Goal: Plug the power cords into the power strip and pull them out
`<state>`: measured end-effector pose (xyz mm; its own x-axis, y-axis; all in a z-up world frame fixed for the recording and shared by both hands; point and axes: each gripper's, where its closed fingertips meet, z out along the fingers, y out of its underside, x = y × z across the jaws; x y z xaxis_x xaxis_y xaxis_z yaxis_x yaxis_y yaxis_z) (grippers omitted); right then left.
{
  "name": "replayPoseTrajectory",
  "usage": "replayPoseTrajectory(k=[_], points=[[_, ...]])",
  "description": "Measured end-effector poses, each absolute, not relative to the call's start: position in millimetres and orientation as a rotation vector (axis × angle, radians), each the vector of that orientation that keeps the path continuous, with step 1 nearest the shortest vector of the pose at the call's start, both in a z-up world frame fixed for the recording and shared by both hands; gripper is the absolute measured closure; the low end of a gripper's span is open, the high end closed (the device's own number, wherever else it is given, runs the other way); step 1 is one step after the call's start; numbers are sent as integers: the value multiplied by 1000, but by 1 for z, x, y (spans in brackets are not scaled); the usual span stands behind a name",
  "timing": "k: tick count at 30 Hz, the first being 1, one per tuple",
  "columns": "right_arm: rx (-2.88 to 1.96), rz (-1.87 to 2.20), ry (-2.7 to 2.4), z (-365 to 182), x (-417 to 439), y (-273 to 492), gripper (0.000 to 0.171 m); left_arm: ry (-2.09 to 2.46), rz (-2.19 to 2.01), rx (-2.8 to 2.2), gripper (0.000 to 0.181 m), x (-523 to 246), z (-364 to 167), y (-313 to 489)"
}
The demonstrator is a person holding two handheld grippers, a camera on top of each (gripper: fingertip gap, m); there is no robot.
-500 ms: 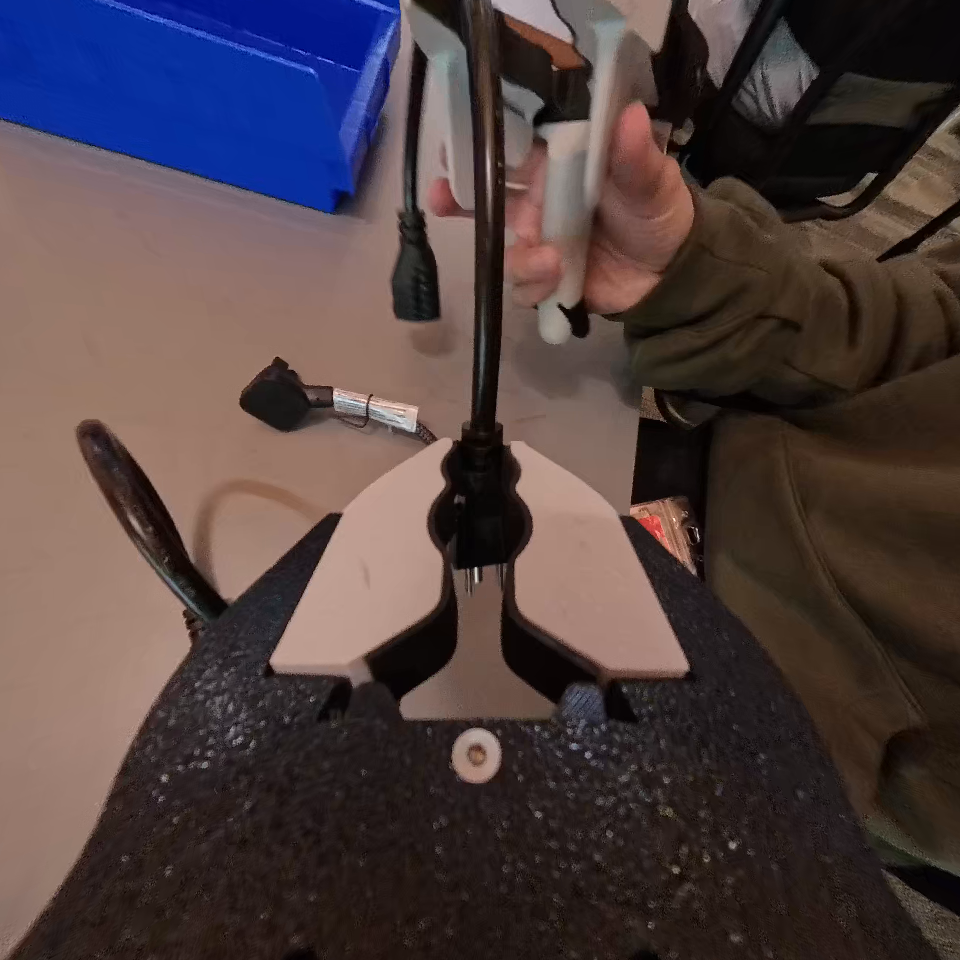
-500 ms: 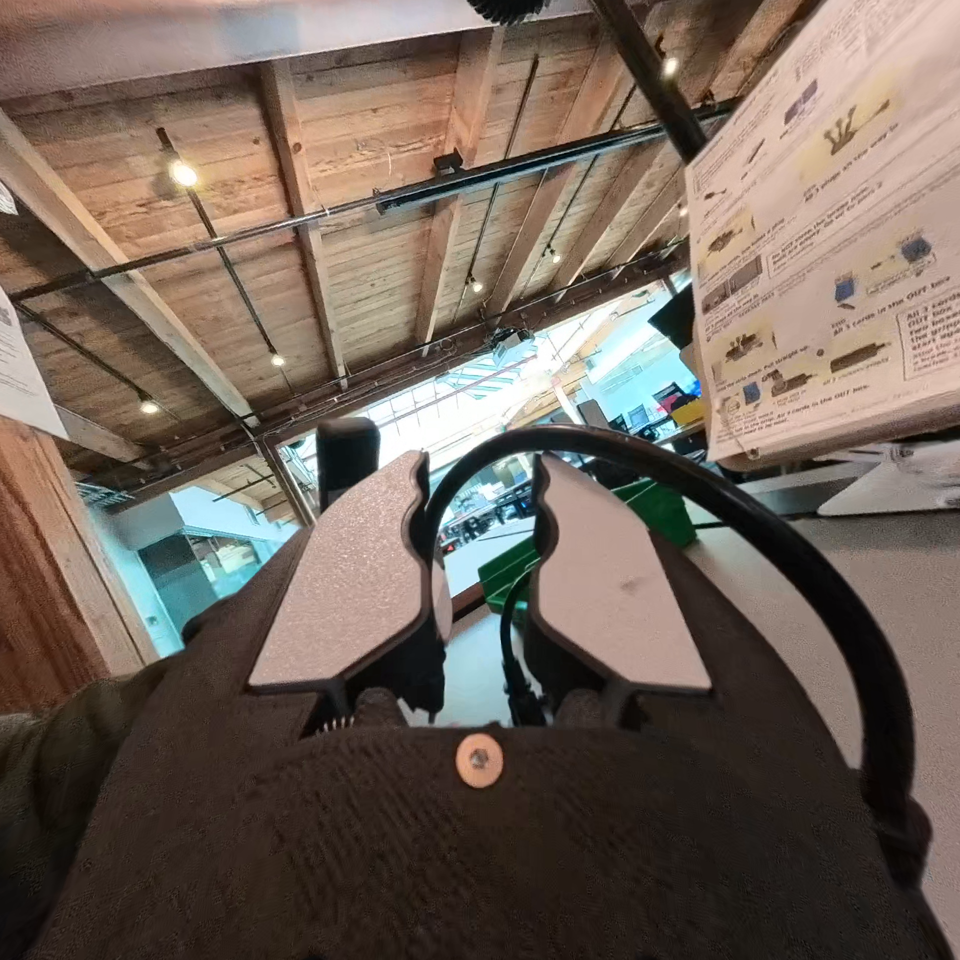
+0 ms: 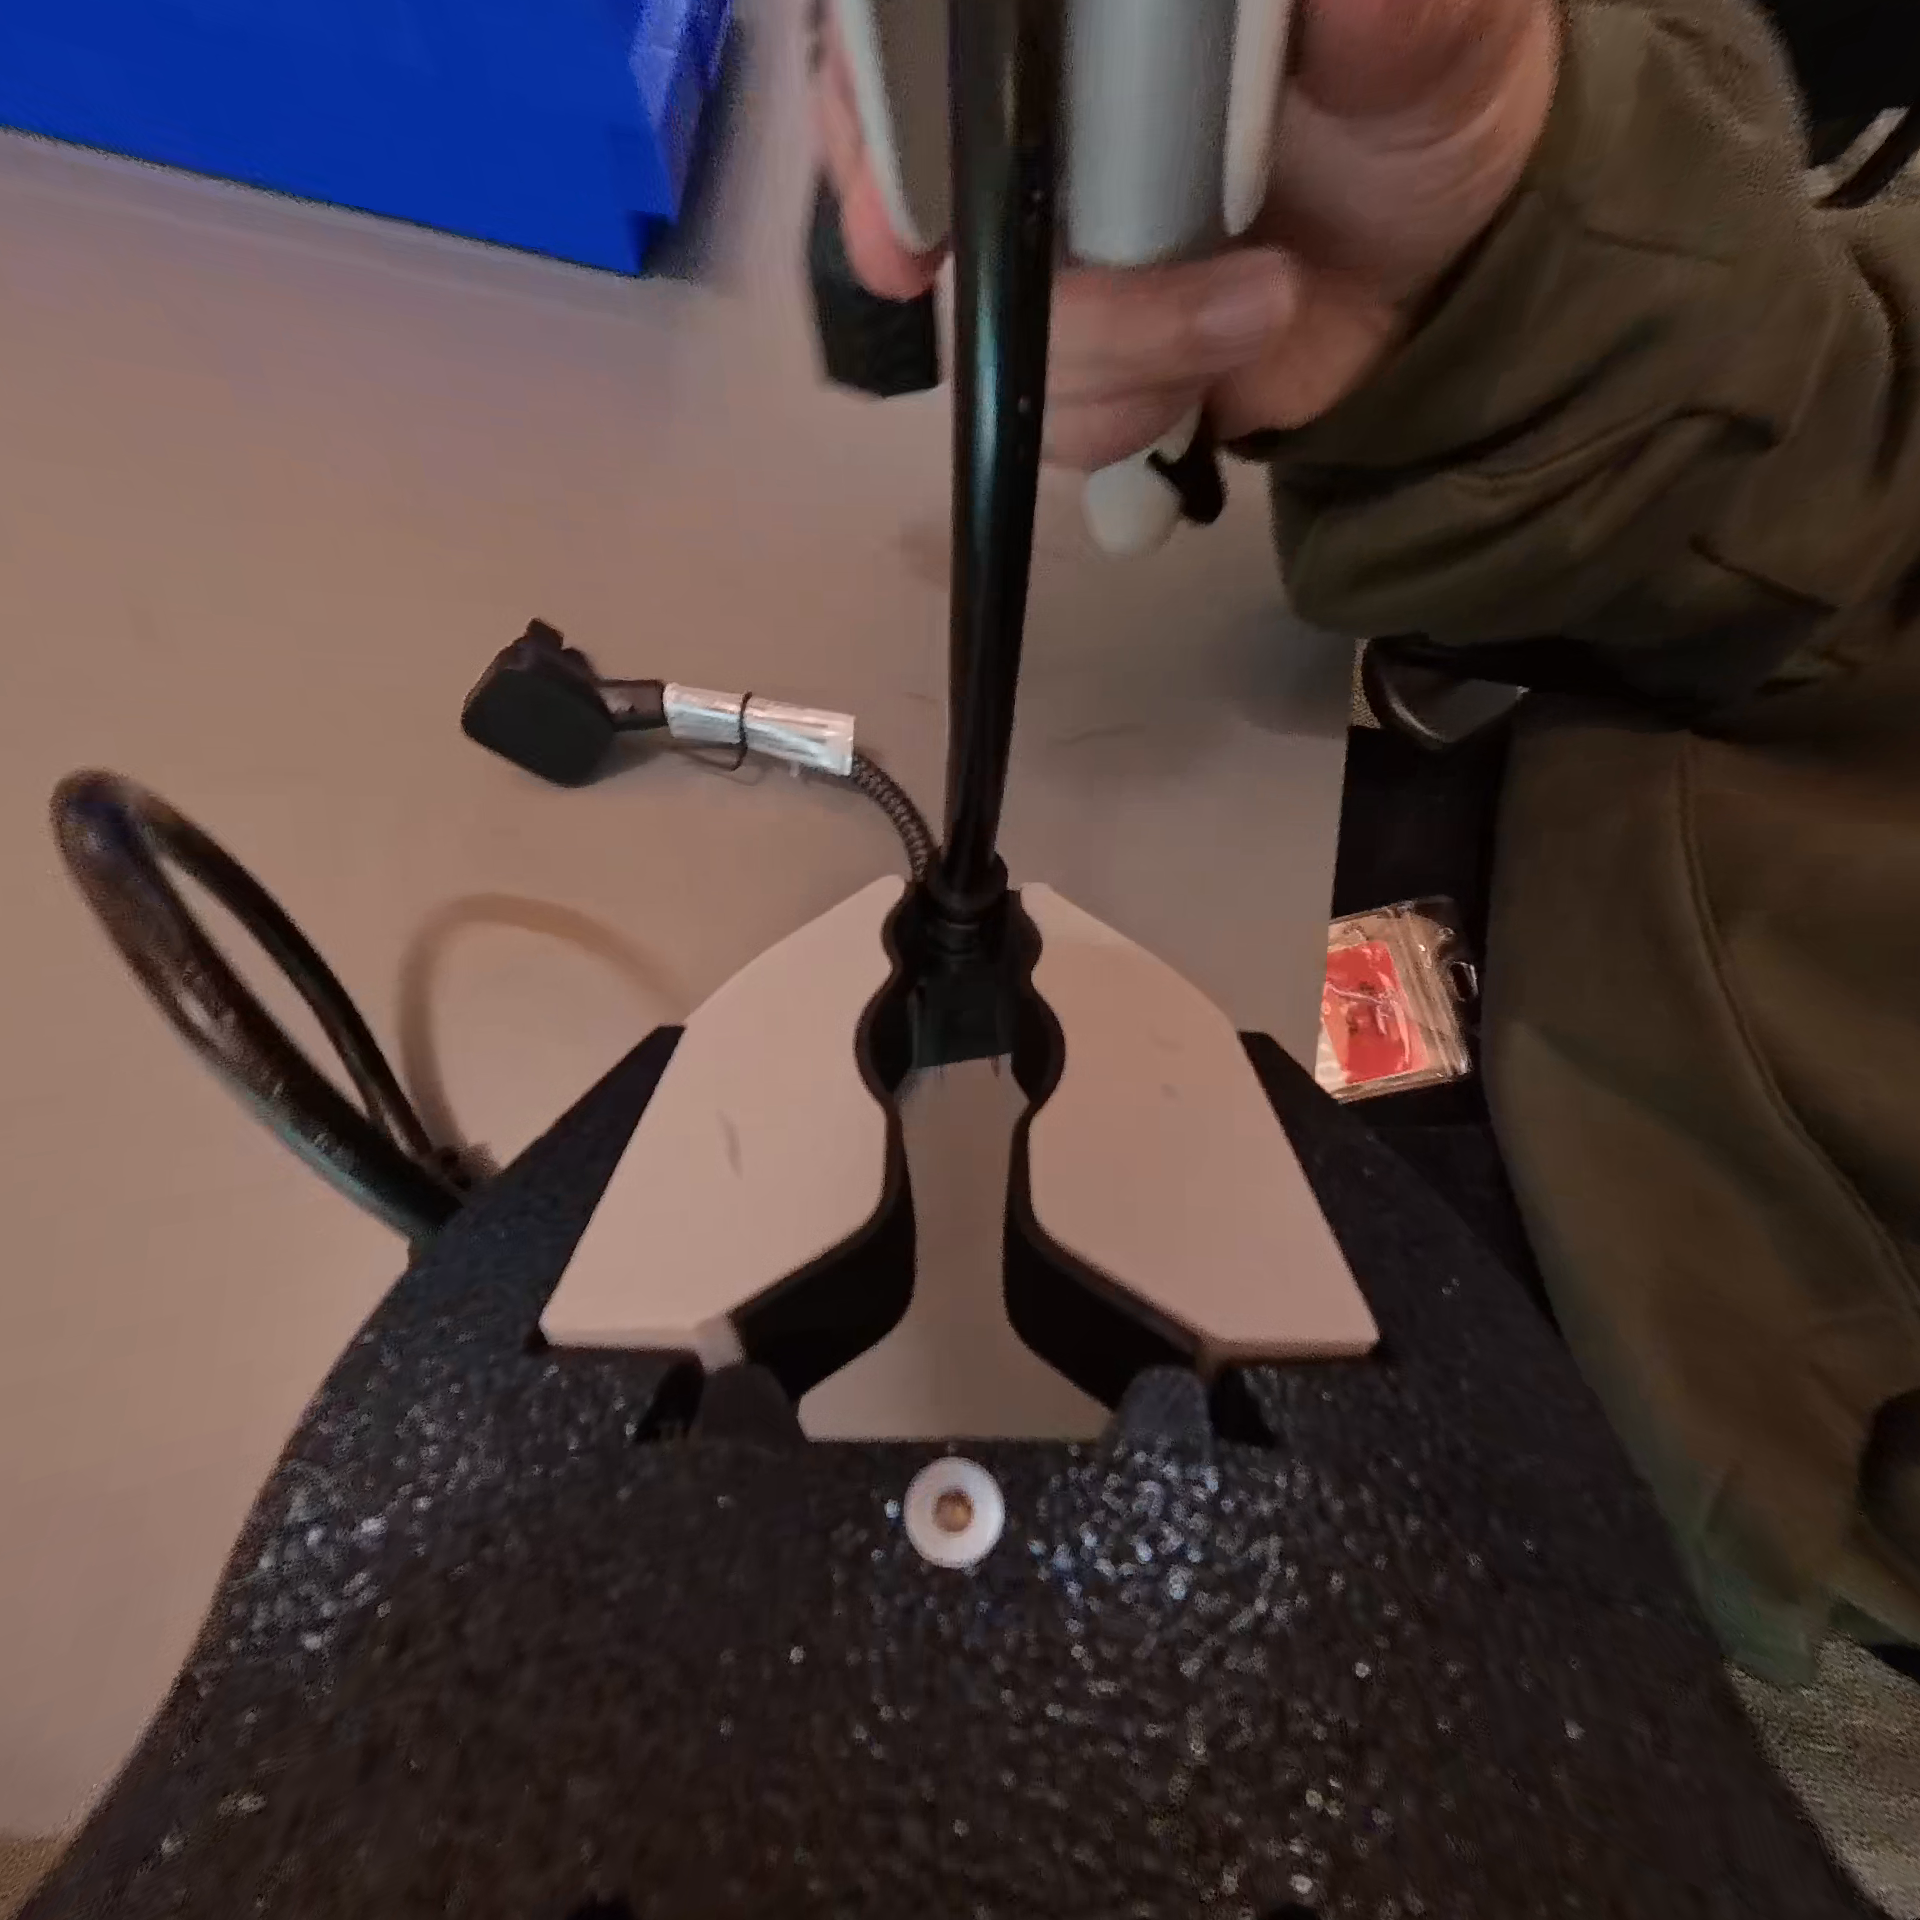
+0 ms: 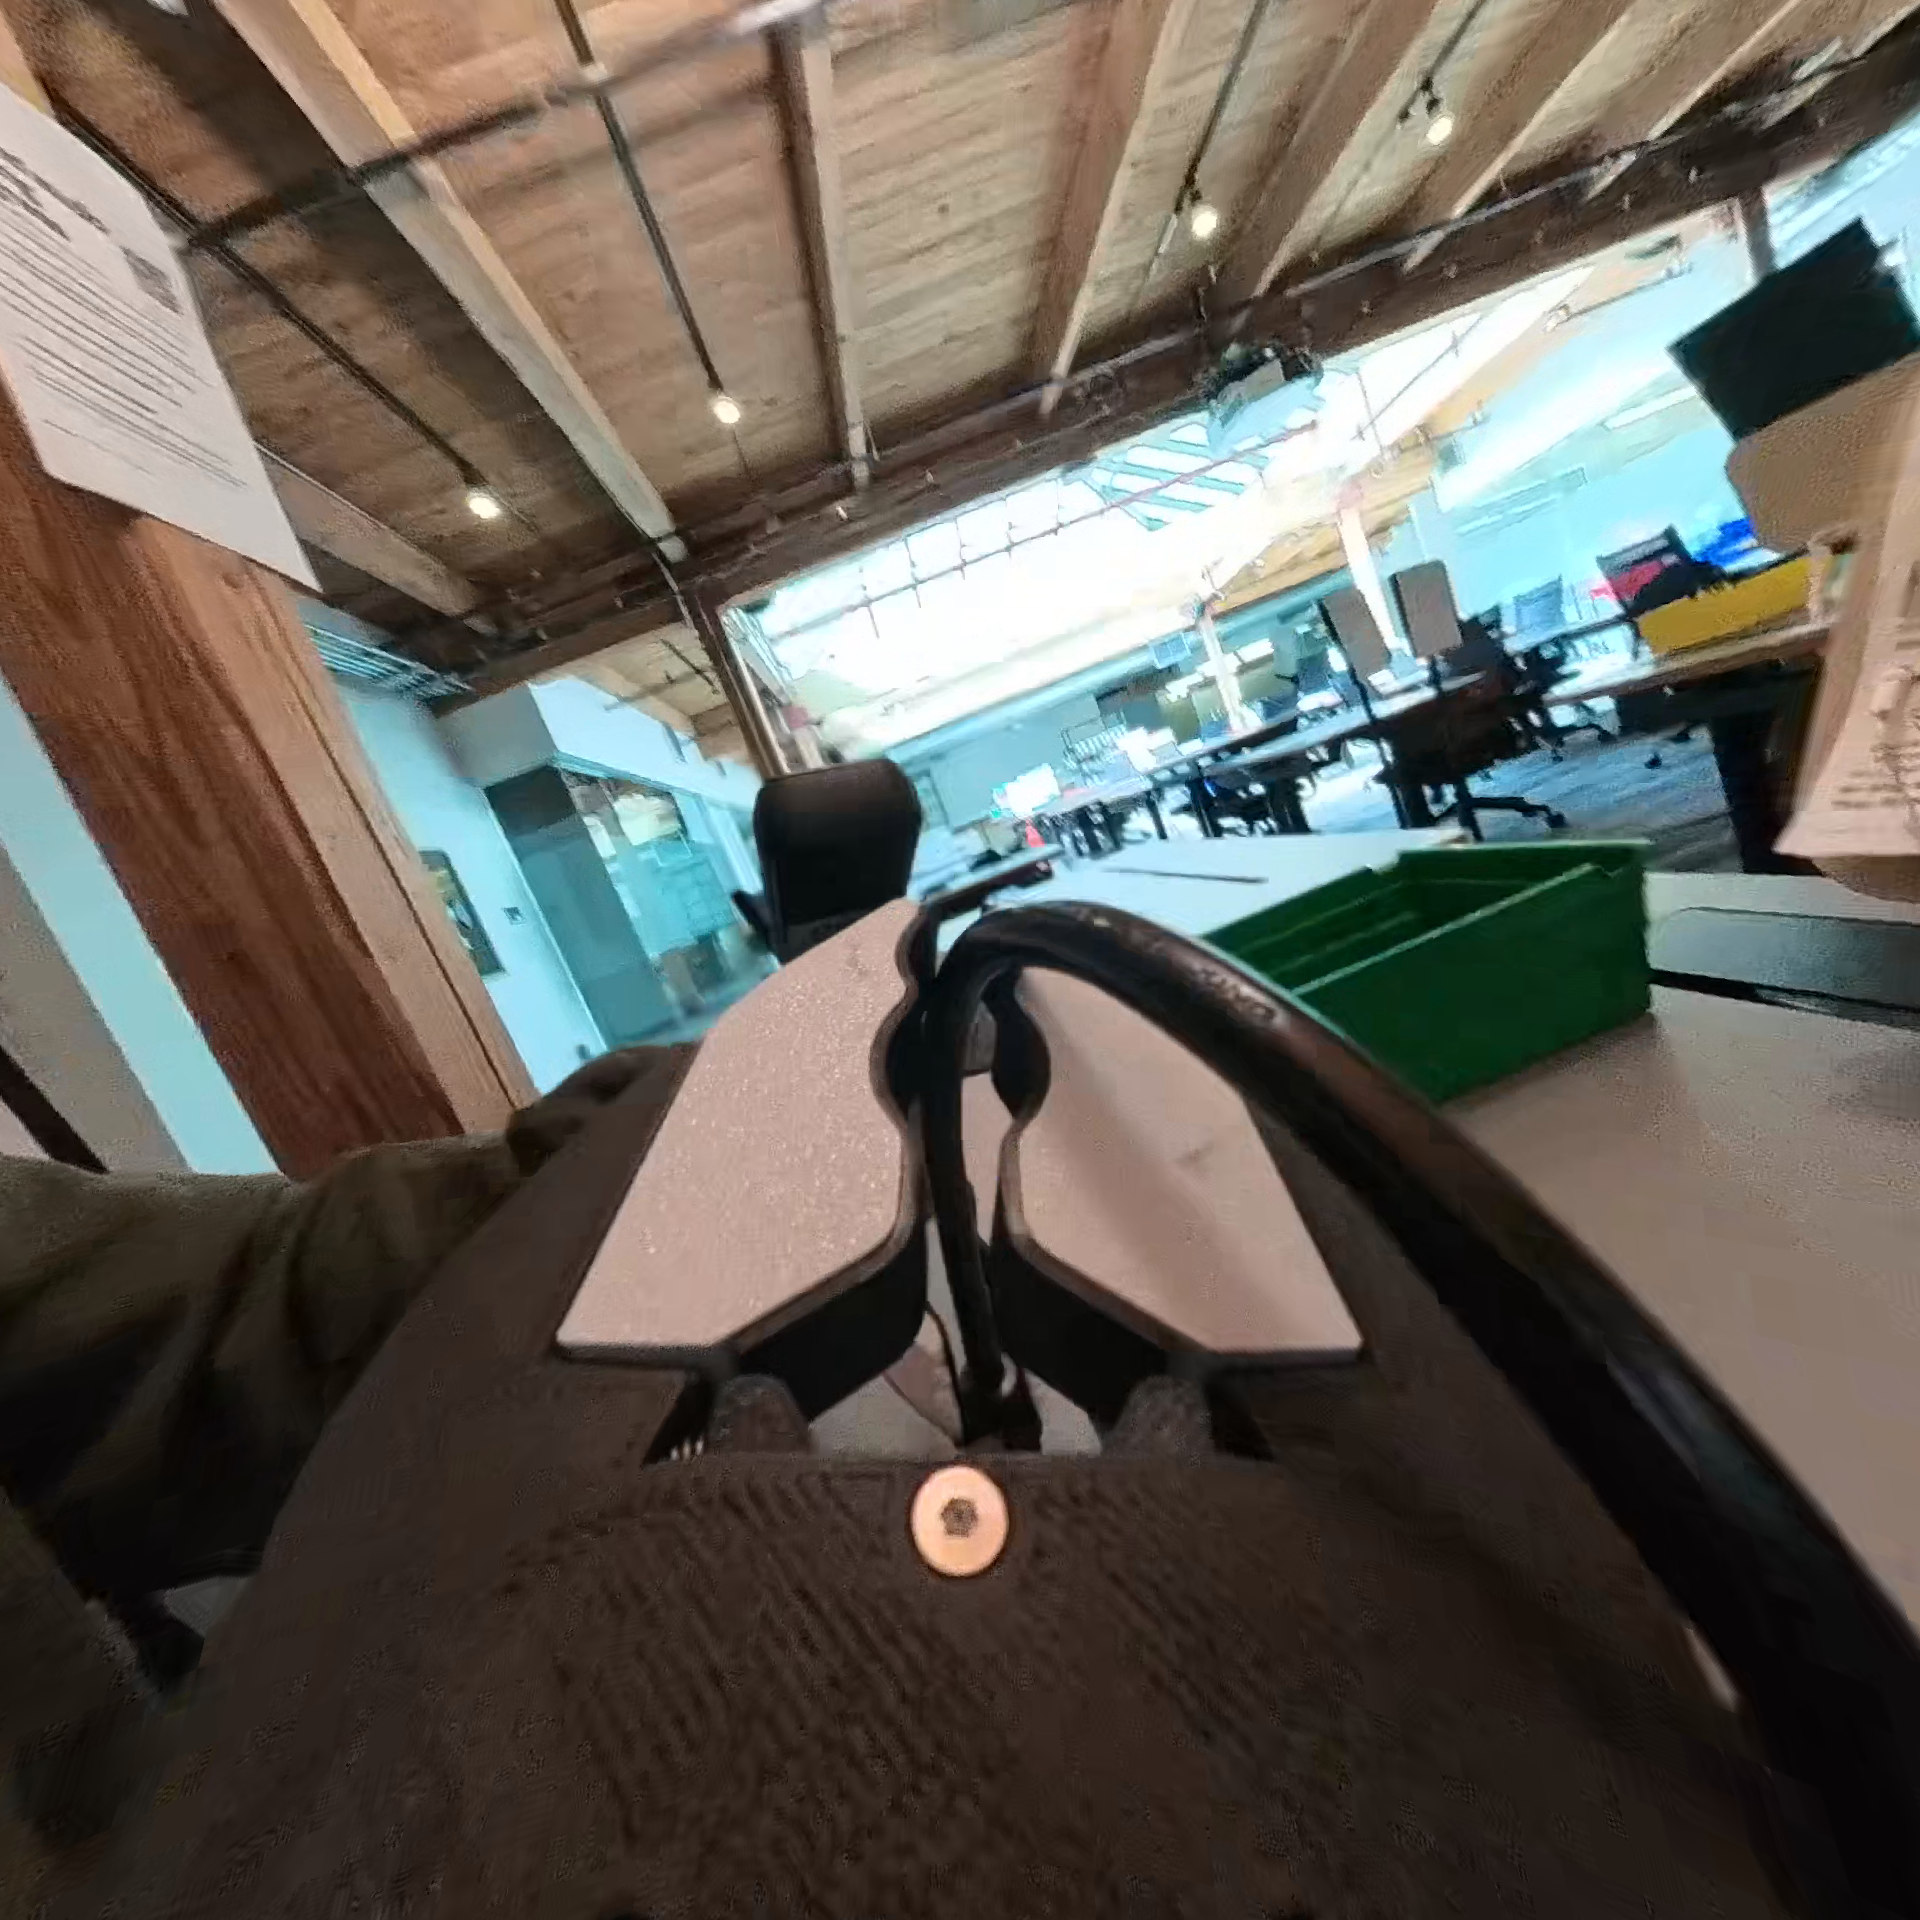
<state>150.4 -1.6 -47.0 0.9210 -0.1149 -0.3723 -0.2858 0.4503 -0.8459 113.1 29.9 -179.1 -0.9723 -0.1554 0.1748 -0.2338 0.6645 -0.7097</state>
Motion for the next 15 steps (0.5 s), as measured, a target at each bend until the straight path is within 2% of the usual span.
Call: replayPoseTrajectory(k=[1, 6, 10, 15], points=[[-1173, 79, 421, -51, 151, -1, 163, -2776, 1203, 348, 167, 116, -181, 34], [-1432, -9, 423, -51, 144, 11, 162, -2873, 1274, 294, 167, 127, -180, 39], [-1645, -22, 354, -55, 126, 37, 161, -2998, 1171, 82, 166, 117, -187, 34], [-1792, -56, 289, -58, 112, 59, 160, -3088, 1063, 99, 153, 119, -189, 31]])
